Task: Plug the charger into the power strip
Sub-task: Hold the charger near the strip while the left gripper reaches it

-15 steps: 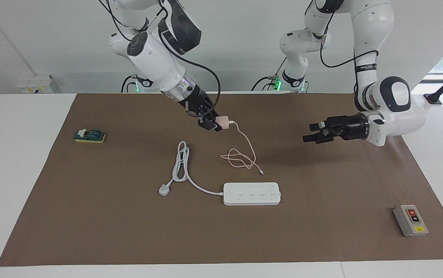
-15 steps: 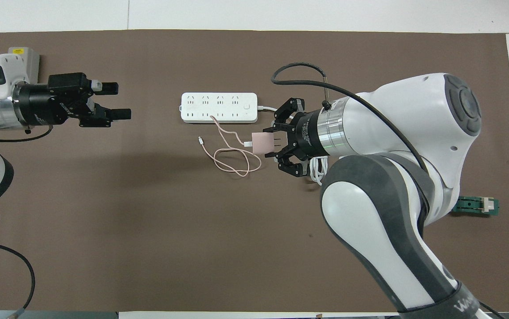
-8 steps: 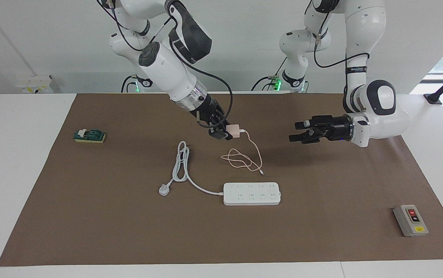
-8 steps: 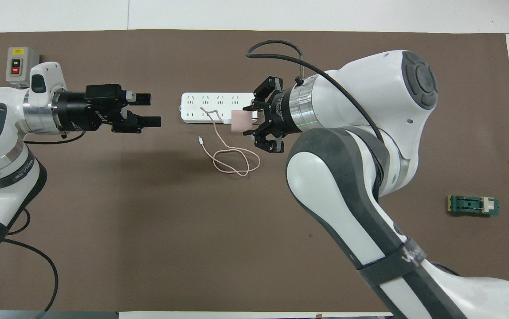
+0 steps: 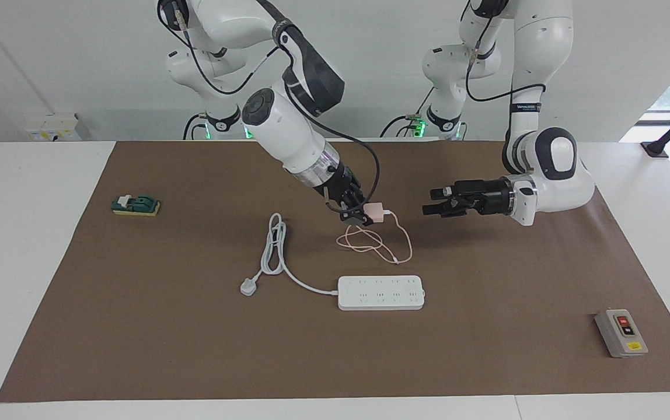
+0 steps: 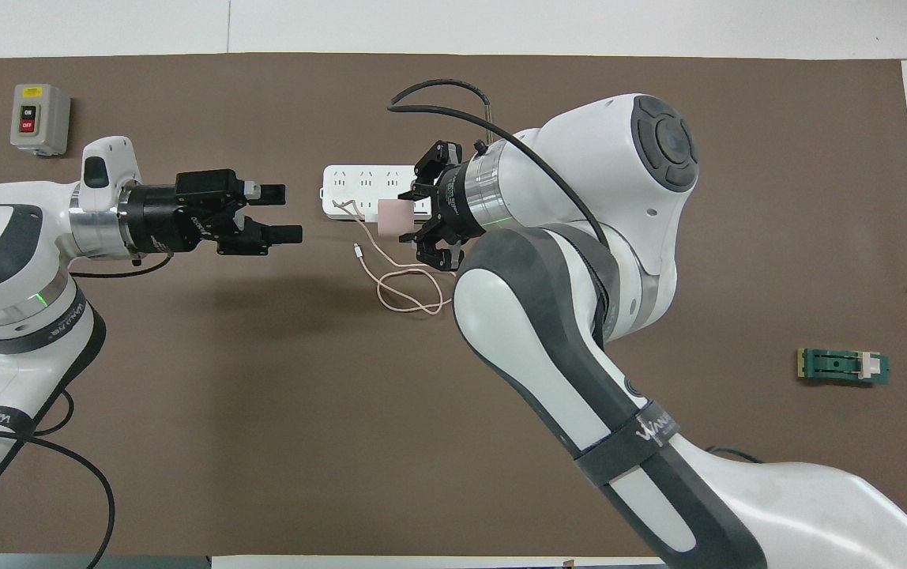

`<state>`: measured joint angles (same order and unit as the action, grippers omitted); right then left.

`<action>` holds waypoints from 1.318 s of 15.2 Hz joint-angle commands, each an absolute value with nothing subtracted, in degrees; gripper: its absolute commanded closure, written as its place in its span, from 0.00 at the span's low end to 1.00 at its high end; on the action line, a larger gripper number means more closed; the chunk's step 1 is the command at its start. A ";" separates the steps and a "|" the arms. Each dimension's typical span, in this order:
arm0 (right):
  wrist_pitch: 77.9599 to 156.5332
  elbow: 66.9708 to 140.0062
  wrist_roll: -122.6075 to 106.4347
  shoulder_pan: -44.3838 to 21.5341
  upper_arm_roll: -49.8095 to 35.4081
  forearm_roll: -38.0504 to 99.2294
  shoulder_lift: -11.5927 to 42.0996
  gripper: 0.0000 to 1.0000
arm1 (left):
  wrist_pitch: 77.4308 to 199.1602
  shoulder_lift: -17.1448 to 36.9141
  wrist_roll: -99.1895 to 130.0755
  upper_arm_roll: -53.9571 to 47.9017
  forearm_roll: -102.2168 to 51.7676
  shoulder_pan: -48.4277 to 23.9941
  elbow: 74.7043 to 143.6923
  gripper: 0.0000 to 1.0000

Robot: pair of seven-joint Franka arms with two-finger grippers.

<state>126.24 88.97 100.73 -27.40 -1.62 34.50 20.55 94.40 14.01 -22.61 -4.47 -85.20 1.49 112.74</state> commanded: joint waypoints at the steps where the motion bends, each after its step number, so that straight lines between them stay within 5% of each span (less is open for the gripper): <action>1: 127.00 88.15 102.30 -27.42 -1.58 33.13 21.01 1.00 | 97.29 11.86 -25.65 -4.13 -86.75 -0.61 116.19 0.00; 20: 128.06 89.30 102.39 -28.30 -1.58 33.22 20.92 1.00 | 108.81 13.01 -37.26 -4.04 -96.86 -9.58 116.37 0.00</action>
